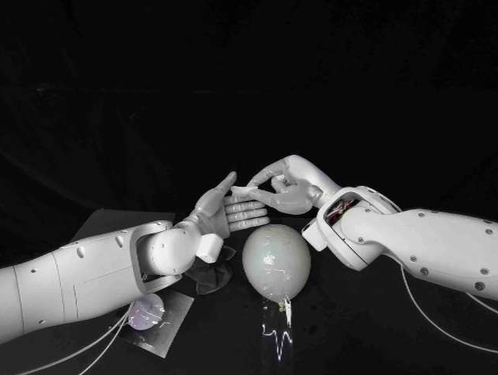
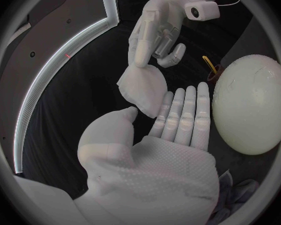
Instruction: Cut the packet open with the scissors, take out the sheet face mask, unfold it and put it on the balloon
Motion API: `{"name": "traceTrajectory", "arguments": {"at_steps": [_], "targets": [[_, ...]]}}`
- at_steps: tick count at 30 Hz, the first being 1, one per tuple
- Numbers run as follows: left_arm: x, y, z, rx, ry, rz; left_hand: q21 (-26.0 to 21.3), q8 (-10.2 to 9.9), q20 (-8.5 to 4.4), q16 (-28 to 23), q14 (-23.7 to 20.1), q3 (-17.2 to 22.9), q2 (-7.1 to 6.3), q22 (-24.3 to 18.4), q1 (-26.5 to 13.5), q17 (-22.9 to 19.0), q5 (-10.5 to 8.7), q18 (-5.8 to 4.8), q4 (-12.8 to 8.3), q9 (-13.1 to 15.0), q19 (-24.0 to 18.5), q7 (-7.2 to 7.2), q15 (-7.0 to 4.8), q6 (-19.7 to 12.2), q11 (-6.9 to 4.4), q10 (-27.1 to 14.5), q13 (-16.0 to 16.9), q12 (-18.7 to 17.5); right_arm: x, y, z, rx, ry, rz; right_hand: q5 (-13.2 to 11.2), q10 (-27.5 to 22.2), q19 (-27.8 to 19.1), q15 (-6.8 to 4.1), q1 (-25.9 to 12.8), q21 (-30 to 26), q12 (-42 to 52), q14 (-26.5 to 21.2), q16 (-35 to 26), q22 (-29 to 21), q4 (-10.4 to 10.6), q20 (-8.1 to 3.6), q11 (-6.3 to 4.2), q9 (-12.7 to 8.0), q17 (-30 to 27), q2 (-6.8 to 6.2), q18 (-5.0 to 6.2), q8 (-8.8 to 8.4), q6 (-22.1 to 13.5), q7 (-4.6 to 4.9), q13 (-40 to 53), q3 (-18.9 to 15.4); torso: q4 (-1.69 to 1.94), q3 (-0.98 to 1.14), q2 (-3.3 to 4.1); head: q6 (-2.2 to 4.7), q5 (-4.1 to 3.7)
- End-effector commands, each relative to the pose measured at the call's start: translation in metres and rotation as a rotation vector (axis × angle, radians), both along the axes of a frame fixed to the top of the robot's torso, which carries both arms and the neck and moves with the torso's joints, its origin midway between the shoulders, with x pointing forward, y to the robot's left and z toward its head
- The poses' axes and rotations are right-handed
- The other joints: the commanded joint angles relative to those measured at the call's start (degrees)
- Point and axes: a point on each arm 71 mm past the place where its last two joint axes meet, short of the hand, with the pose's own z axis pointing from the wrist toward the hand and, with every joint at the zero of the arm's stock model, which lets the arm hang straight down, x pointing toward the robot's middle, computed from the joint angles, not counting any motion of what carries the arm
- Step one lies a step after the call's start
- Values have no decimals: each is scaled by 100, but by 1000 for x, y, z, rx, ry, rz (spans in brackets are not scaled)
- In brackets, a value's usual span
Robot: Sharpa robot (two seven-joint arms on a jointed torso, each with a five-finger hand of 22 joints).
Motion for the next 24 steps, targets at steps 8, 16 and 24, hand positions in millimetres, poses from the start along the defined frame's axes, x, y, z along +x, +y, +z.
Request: {"name": "traceTrajectory", "arguments": {"at_steps": [8,16,24], "targets": [[-1,0,2,-34,6,-5,-65,13,-18,-36,-4,-44,106,7,-4,-11,19,50,2,-1,72,417,19,-22,-4,-30,0,-16,-12,-4,-4,-119,-95,66,33,608,39,-41,5,35,20,598,21,10,-46,-14,-28,259,1505,30,96,89,25,0,1509,3,-1,-3,-6,-15,10],[-2,0,2,-31,12,-8,-113,26,-23,-41,20,-31,198,9,110,-22,21,49,-3,1,112,412,14,-19,-9,-17,0,-14,-8,-12,-12,-152,-101,17,-3,608,-242,-11,-168,-289,20,598,21,-174,-13,-1,20,252,1505,-165,162,18,-184,47,1509,-224,0,0,3,-33,3],[-2,-1,2,-28,16,-15,-163,34,-27,-52,32,-31,223,9,268,-34,21,48,-9,0,143,411,12,-25,-9,-16,-1,-18,-9,-11,-16,-150,-114,14,15,493,-762,209,-308,-885,-291,461,-134,-489,84,72,262,126,1207,-392,245,-312,-713,329,1258,-670,0,-2,0,-53,-8]]}}
